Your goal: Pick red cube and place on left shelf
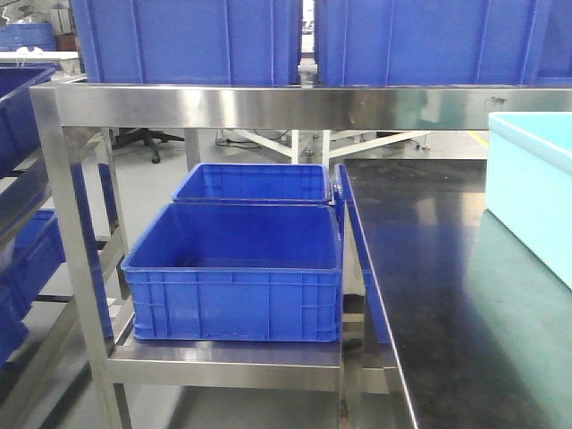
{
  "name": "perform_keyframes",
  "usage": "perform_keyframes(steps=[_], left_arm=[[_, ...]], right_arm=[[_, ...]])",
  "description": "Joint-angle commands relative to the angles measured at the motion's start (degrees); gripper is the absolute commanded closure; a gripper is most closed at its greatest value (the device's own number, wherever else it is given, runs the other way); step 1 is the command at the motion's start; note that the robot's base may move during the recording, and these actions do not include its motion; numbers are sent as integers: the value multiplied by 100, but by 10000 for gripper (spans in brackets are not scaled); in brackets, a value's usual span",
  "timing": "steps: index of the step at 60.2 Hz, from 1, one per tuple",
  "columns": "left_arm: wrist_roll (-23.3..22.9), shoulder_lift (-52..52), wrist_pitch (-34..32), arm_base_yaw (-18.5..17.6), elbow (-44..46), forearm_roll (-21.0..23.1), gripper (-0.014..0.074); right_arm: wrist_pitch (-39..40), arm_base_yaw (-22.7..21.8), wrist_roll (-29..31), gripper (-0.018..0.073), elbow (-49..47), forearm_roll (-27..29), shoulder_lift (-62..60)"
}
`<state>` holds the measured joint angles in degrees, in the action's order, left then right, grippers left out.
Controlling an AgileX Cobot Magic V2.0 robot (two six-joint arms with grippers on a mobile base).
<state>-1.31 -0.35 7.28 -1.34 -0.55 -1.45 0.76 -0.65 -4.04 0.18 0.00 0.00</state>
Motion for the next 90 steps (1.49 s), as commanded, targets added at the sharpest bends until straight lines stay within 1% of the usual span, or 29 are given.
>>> perform_keyframes(steps=[1, 18, 23, 30, 39, 46, 52, 66, 78, 81, 83, 86, 89, 90], left_arm=[[-12, -82, -502, -4, -132, 17, 495], [-12, -82, -502, -4, -132, 17, 495], [-12, -82, -502, -4, -132, 17, 495], [-12, -82, -502, -4, -132, 17, 495], [-12, -82, -502, -4, -132, 17, 495], [-12, -82, -502, -4, -132, 17, 495], [-12, -82, -502, -4, -132, 17, 495], [-12, -82, -502, -4, -132, 17, 495], [-12, -82, -502, -4, -132, 17, 495], [-12, -82, -502, -4, -132, 17, 495], [-12, -82, -502, -4, -132, 17, 495], [-12, -82, -502, -4, -132, 17, 495], [-12, -82, -502, -4, -132, 17, 495], [-12, -82, -502, -4, -132, 17, 495]], right_arm=[[604, -19, 35, 512, -522, -57, 434], [645, -19, 35, 512, -2485, -57, 2833], [531, -19, 35, 512, -3151, -57, 3648], [-76, -19, 35, 512, -4051, -57, 4556], [-1414, -19, 35, 512, -5318, -57, 5624], [-2313, -19, 35, 512, -6017, -74, 6241], [-2764, -19, 35, 512, -6336, -192, 6631], [-2900, -42, 35, 512, -6385, -276, 6959], [-3096, -380, 35, 504, -6385, -295, 6959], [-3231, -520, 35, 465, -6385, -295, 6959], [-3321, -589, 35, 410, -6385, -295, 6959], [-3425, -709, 35, 295, -6385, -295, 6959], [-3523, -791, 35, 138, -6385, -295, 6959], [-3552, -821, 35, 103, -6385, -295, 6959]])
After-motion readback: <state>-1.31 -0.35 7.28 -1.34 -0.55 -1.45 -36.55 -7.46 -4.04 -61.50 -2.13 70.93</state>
